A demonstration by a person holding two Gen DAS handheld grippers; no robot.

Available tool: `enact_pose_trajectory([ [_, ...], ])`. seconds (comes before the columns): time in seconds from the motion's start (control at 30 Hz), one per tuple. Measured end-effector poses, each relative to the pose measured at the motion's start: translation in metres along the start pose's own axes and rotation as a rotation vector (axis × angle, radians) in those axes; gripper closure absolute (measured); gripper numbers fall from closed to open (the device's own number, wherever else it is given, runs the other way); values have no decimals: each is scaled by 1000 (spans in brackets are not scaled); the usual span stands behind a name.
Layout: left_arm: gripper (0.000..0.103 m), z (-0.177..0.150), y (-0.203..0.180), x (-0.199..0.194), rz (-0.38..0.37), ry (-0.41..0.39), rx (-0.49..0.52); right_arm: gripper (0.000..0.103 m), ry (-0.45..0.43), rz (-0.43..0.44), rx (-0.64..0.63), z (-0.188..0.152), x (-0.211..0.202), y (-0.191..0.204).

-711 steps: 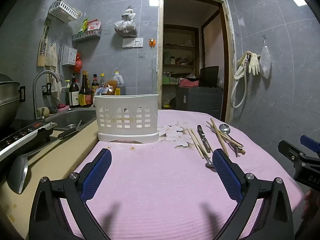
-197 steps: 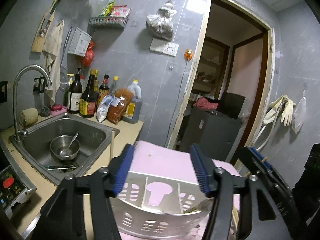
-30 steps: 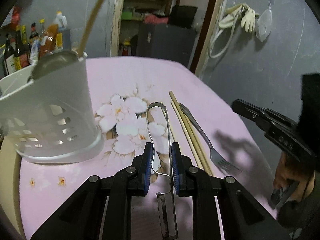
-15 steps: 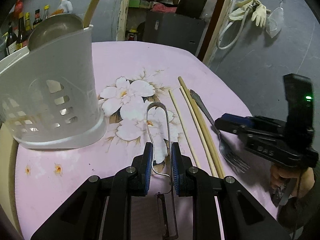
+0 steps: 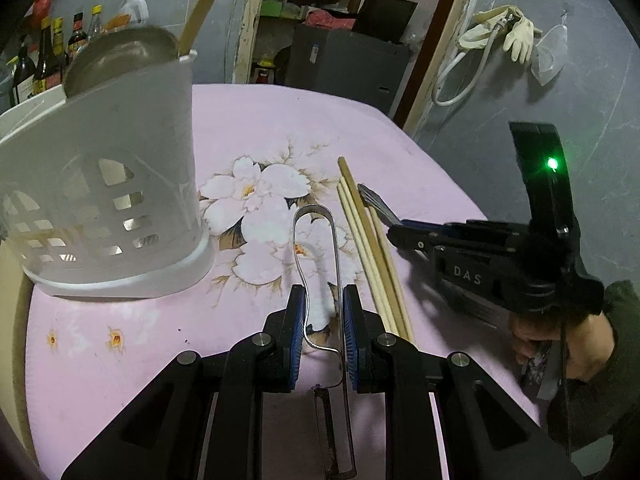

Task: Organize utensils
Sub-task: 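Lift the fork and tongs off the cloth and raise both tools, then carry the tongs and fork over the white basket and lower them in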

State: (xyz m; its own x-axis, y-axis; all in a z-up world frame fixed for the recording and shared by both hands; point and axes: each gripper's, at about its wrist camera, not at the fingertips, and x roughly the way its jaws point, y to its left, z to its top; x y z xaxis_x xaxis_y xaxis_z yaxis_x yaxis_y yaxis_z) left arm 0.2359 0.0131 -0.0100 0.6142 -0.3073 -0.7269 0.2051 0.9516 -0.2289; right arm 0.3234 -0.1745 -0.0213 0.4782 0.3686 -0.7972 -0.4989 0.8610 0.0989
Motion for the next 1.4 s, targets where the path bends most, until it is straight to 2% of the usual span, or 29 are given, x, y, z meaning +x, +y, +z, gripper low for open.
enact_pose_trajectory([
  [0.1, 88, -2, -2, -10, -10, -49, 16, 98, -80, 29, 53, -11, -19, -6],
  [0.17, 88, -3, -4, -17, -1, -95, 35, 98, -174, 17, 45, -20, -42, -3],
  [0.4, 88, -6, -15, -43, 0, -269, 66, 98, -482, -83, -50, -45, -110, 30],
  [0.6, 88, -2, -19, -70, -5, -390, 72, 98, -650, -112, -77, -37, -141, 51],
  [0.97, 88, 28, -9, -130, 9, -586, 100, 98, -834, -99, -158, -6, -186, 82],
  [1.23, 88, 46, 18, -170, 15, -699, 86, 98, -922, -23, -187, 5, -207, 101],
  [1.4, 88, 54, 33, -193, 52, -755, 65, 98, -971, 32, -210, 19, -217, 116],
])
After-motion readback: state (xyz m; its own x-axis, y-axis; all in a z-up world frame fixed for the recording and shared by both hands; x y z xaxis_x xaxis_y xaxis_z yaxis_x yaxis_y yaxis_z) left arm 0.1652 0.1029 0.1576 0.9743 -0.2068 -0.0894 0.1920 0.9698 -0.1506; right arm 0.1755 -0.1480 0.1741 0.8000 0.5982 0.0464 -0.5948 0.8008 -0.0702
